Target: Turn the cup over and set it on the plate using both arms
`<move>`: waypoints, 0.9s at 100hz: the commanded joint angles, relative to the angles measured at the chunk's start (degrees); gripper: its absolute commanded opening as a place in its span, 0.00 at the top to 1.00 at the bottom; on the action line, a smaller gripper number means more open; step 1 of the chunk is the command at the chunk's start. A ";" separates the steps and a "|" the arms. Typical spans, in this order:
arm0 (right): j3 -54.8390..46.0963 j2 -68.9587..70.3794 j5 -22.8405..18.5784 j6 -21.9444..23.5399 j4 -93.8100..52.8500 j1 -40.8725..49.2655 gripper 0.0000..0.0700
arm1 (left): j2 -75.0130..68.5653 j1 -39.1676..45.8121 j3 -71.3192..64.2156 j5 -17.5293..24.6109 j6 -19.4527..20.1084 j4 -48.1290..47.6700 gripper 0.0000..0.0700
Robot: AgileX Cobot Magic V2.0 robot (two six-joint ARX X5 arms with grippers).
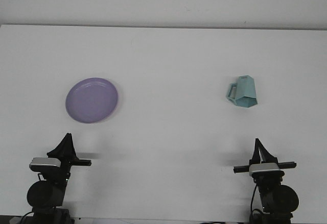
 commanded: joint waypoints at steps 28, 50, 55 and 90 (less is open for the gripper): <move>0.90 0.02 -0.17 25.88 3.52 0.07 1.00 | -0.04 -0.04 -1.07 -0.15 -10.58 0.74 0.98; 12.11 7.06 5.55 25.42 0.13 0.04 1.00 | -0.04 -0.04 -1.07 -0.15 -10.29 0.15 0.98; 15.06 10.91 6.34 23.87 0.33 0.04 1.00 | -0.04 -0.04 -1.07 -0.15 -9.94 0.39 0.98; 26.25 43.91 6.34 7.69 12.57 -1.20 0.96 | -0.04 -0.04 -0.96 -0.15 -9.94 0.44 0.98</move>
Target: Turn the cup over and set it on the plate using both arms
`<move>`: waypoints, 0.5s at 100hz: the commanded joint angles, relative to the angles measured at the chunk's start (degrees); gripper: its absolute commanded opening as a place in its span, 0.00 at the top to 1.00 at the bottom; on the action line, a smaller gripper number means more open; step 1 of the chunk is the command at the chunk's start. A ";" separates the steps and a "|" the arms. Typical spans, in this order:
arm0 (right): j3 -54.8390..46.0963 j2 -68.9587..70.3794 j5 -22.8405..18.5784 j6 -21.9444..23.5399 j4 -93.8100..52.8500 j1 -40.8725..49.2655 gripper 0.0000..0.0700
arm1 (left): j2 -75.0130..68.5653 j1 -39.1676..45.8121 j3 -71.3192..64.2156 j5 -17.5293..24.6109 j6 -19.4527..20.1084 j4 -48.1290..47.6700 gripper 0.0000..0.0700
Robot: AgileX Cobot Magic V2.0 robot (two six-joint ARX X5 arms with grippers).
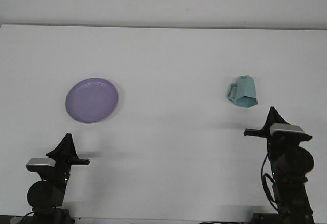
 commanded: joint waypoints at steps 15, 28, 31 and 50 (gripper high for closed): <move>0.11 18.01 -0.59 -9.27 11.96 -1.42 0.42 | -0.04 -0.04 -0.96 -0.15 0.22 0.66 0.98; 0.11 28.26 -0.76 -9.81 18.88 -2.62 0.38 | -0.04 -0.04 -0.96 -0.15 0.22 0.63 0.98; 0.11 30.51 -1.11 -10.01 20.55 -2.89 0.38 | -0.04 -0.04 -0.96 -0.15 0.22 0.66 0.98; 0.11 43.85 -1.90 -14.21 32.46 -4.90 0.38 | -0.04 -0.04 -0.96 -0.15 0.22 0.63 0.98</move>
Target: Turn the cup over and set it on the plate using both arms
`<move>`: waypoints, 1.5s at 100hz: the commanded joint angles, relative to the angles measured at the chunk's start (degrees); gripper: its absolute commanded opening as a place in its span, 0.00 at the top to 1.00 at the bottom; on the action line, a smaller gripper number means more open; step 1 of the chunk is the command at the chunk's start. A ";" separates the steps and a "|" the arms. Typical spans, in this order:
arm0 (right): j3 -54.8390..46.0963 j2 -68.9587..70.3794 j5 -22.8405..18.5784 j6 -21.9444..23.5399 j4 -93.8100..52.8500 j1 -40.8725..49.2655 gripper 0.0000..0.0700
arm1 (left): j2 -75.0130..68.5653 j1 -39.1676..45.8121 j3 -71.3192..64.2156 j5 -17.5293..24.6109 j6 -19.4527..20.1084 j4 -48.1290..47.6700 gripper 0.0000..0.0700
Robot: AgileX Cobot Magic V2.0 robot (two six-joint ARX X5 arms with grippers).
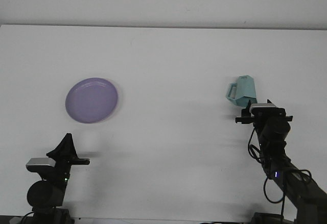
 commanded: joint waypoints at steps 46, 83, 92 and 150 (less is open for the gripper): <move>10.60 23.67 -3.32 -7.43 15.08 -3.48 0.39 | -0.04 -0.04 -0.96 -0.15 1.38 0.55 0.98; 17.81 29.31 -5.86 -11.15 12.17 -3.58 0.43 | -0.04 -0.04 -0.96 -0.15 1.57 0.59 0.98; 18.16 29.31 -6.34 -12.79 12.11 -3.61 0.48 | -0.04 -0.04 -0.96 -0.15 1.57 0.59 0.98; 22.69 29.09 -9.25 -8.07 8.44 -4.35 1.00 | -0.04 -0.04 -0.96 -0.15 1.57 0.66 0.98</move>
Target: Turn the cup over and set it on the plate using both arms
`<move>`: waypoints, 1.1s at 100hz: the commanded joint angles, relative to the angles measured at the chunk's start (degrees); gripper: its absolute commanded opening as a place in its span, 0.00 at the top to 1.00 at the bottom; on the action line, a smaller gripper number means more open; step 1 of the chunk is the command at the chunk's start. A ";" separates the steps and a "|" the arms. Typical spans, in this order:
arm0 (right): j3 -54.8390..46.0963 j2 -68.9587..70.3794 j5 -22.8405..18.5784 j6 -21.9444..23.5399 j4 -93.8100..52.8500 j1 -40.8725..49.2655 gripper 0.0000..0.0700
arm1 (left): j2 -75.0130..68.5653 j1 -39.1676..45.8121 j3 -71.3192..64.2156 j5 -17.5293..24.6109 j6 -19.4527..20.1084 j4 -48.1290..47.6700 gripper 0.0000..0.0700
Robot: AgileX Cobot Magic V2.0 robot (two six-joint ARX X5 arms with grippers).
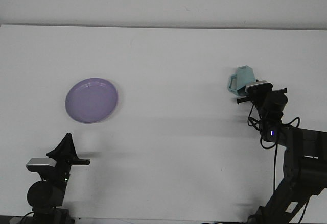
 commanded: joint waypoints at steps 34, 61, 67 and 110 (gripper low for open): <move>0.98 -18.88 -1.22 13.18 -20.55 0.04 1.00 | -0.04 -0.04 -0.74 -0.15 0.35 0.66 0.98; 1.51 -42.21 -4.11 21.03 -54.49 4.35 1.00 | -0.04 -0.04 -0.28 -0.15 0.33 0.66 0.98; 2.97 -46.21 -5.42 21.38 -63.45 6.45 1.00 | -0.04 -0.04 -0.28 -0.15 0.28 0.63 0.98; 23.69 -40.72 -3.98 18.91 -109.35 30.88 1.00 | -0.04 -0.04 -0.28 -0.13 -0.83 0.68 0.98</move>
